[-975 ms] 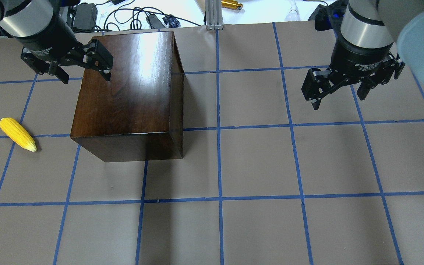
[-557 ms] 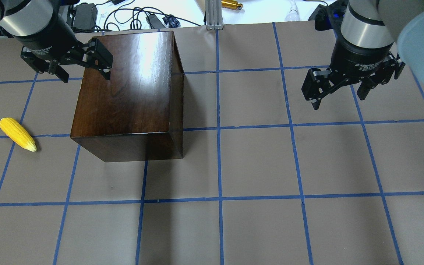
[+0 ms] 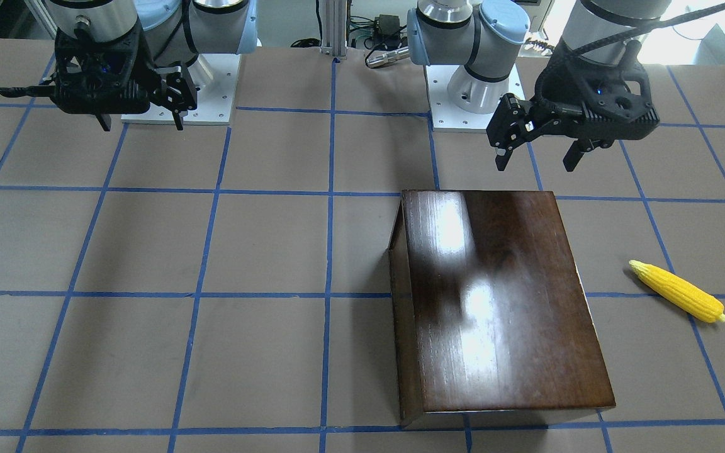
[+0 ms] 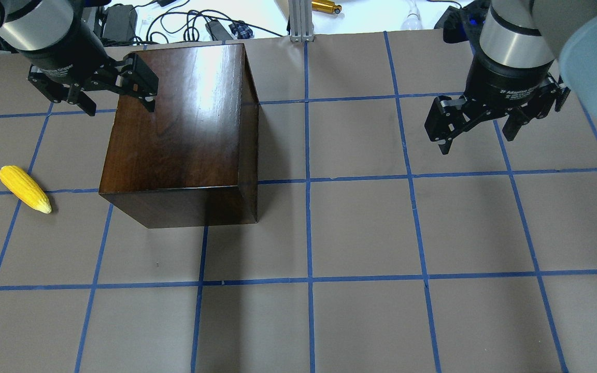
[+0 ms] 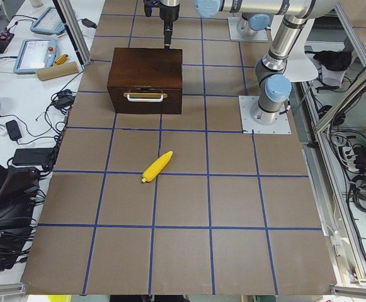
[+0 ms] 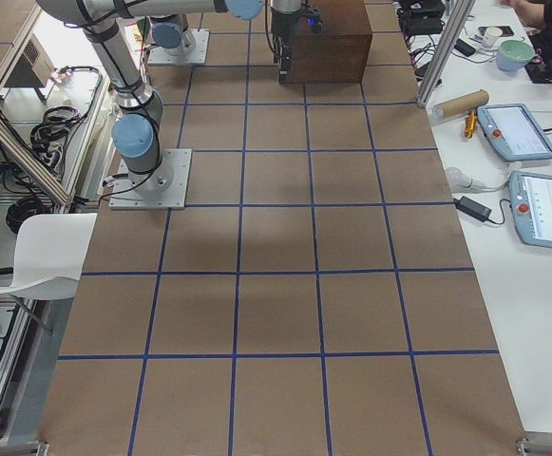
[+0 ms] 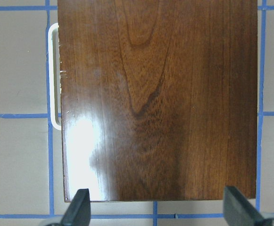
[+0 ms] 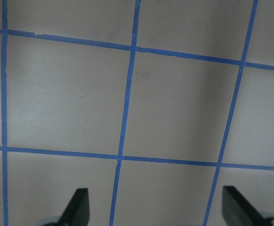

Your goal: Open drawer and put corn inside

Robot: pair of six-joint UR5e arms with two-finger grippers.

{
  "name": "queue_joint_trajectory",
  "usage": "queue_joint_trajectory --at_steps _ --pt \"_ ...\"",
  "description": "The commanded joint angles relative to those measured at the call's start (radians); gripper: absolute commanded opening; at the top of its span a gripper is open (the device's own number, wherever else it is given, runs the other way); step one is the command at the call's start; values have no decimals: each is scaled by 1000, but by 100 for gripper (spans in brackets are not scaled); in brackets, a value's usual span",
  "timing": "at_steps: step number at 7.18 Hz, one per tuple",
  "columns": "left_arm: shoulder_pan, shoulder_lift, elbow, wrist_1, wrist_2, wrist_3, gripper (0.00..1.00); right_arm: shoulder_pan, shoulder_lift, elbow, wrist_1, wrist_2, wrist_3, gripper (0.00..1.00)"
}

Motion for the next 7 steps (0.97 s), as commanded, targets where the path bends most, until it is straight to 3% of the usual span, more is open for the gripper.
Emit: queue_joint_trajectory --at_steps 1,7 --pt "2 1 1 0 2 0 100 0 1 0 0 0 0 100" --pt "20 -22 11 2 -1 20 100 0 1 0 0 0 0 100"
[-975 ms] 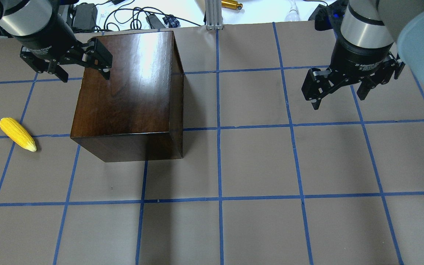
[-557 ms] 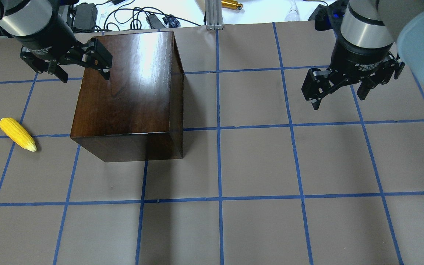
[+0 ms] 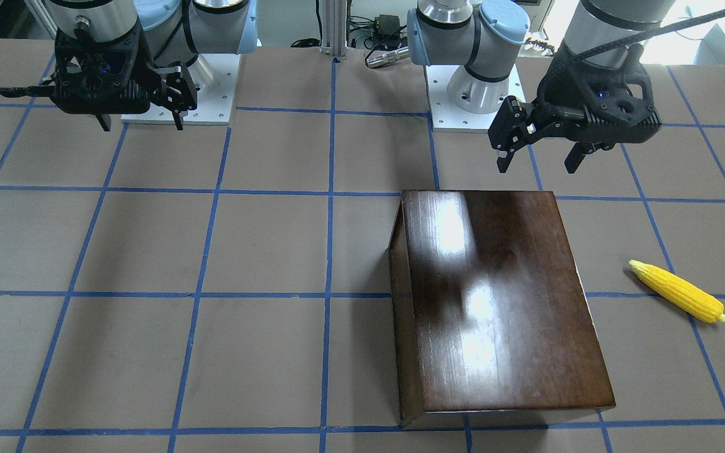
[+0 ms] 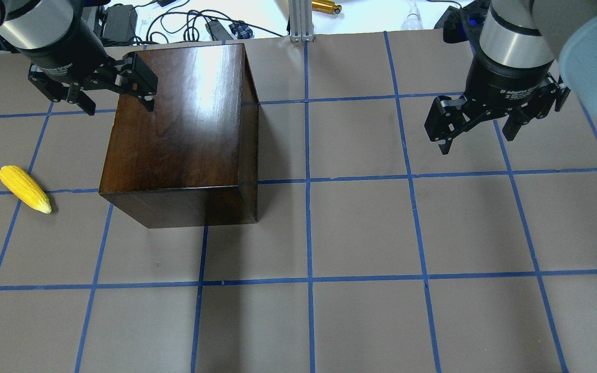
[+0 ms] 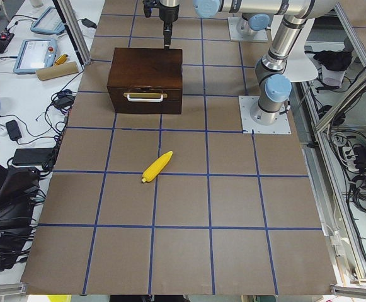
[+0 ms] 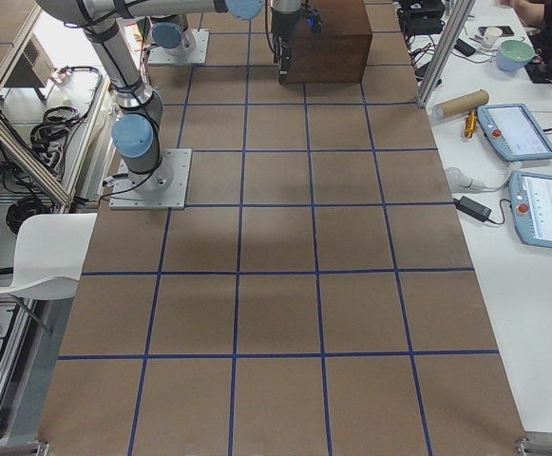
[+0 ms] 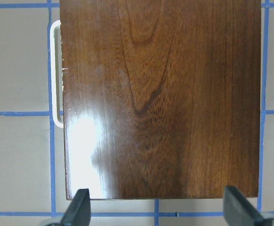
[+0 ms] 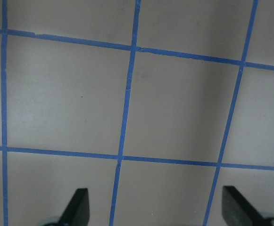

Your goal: Open drawer and put corn inside

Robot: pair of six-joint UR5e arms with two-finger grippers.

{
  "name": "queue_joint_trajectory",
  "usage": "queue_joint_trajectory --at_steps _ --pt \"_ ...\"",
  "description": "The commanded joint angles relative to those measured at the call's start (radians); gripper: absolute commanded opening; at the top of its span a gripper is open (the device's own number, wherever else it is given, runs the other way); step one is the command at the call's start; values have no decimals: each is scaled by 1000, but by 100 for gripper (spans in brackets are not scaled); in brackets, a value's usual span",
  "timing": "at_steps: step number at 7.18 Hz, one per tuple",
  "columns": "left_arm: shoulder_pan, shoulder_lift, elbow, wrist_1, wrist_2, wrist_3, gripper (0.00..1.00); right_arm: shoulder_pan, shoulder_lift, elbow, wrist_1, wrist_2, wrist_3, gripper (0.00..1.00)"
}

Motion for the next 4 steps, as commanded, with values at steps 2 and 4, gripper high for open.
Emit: queue_joint_trajectory --at_steps 2,4 --pt "142 -15 3 -3 -3 121 100 0 -1 0 0 -1 0 100" --pt "308 -20 -2 -10 -4 256 100 0 -1 0 0 -1 0 100"
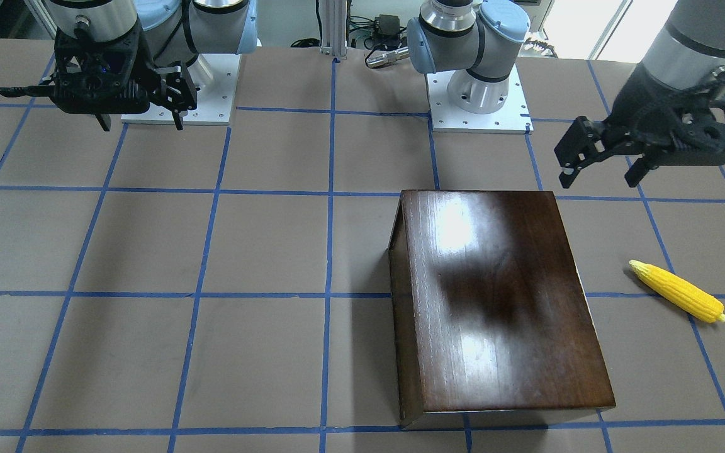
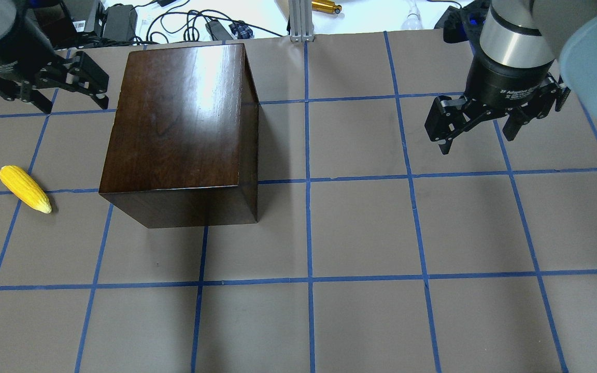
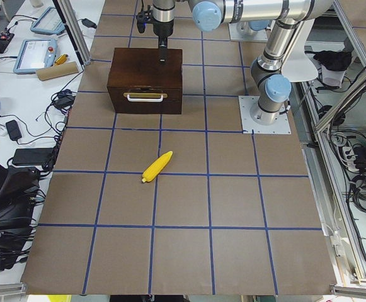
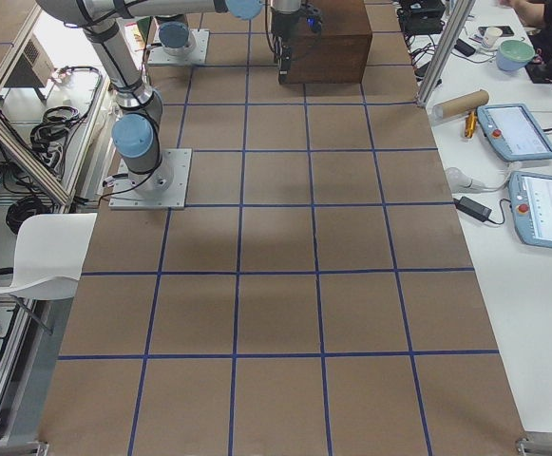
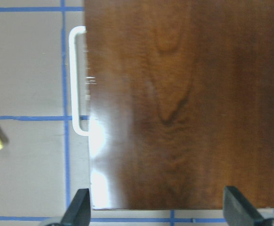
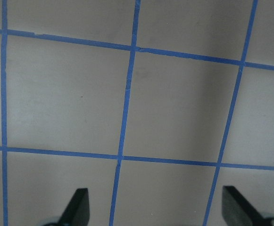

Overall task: Open drawer and put corn inside
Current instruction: 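Move the left gripper down beside the cabinet toward the drawer handle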

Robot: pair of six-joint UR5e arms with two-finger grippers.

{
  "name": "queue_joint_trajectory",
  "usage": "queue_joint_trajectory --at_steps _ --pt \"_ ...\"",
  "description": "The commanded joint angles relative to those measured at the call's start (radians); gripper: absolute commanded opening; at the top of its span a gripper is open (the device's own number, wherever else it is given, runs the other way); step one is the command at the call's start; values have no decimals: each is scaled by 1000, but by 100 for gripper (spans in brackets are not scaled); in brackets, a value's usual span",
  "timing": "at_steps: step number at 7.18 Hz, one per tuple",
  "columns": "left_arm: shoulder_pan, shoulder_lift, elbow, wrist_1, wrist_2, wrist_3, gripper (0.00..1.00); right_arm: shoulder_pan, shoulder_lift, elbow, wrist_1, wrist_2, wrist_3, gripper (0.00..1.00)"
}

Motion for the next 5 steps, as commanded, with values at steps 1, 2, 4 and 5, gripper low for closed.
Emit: queue_joint_trajectory --at_steps 1,2,4,5 --pt "175 -19 -7 5 0 114 100 0 1 0 0 -1 0 100" --pt "226 -54 -1 11 0 121 100 0 1 0 0 -1 0 100" --pt "264 -156 8 69 -2 200 100 0 1 0 0 -1 0 100" --pt "264 -213 13 104 -12 200 100 0 1 0 0 -1 0 100"
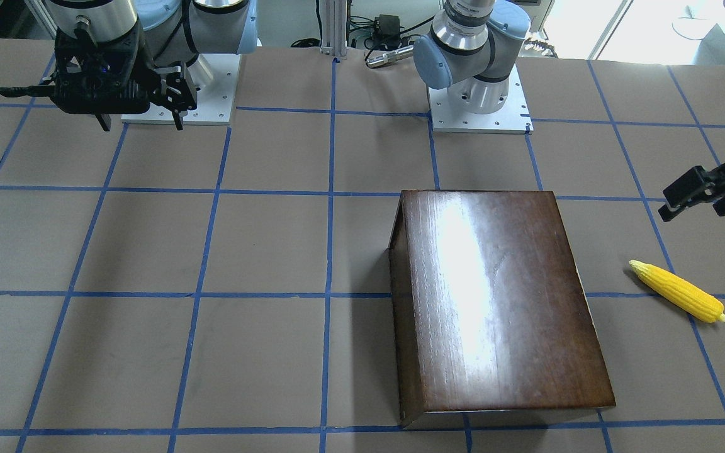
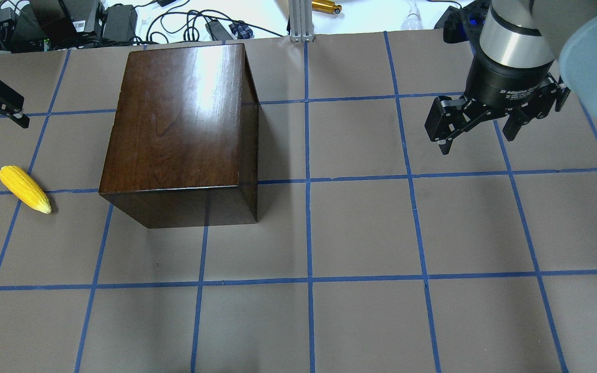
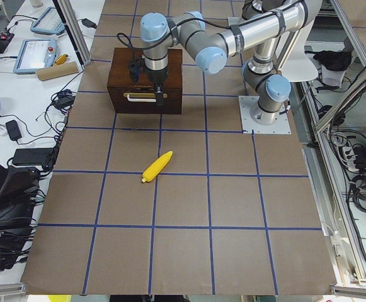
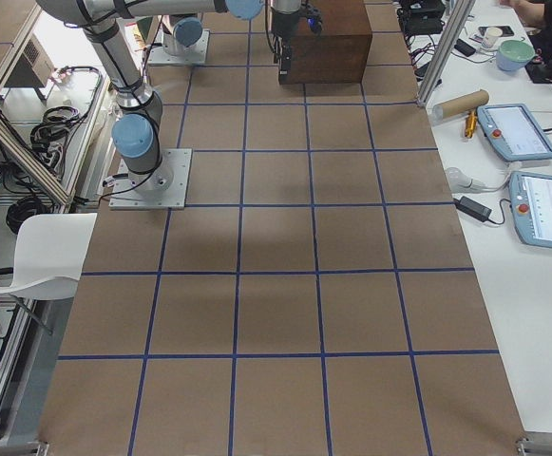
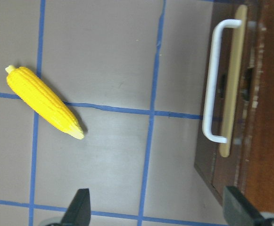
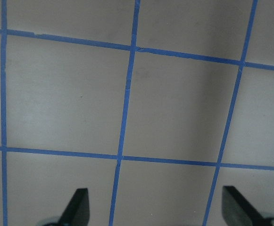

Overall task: Open drawer and put corn inside
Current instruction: 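Move the left gripper down beside the cabinet toward the drawer handle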

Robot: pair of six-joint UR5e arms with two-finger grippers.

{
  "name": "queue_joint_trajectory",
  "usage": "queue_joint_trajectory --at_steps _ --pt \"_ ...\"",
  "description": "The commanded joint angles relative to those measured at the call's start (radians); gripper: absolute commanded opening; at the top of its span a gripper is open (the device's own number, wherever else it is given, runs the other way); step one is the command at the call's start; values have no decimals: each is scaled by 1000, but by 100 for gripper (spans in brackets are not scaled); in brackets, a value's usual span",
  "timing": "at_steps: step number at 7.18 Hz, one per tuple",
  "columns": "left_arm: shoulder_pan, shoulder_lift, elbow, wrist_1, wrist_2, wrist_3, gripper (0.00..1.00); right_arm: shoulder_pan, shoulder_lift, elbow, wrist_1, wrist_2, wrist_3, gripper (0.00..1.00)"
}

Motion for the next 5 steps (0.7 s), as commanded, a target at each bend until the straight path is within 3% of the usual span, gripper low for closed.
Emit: queue_joint_trajectory --at_steps 1,3,5 --pt "9 -137 3 96 -15 15 100 0 -1 0 0 1 0 100" --pt "9 -217 6 113 -102 16 100 0 -1 0 0 1 0 100" --pt "9 -228 6 118 -272 24 100 0 0 0 0 1 0 100"
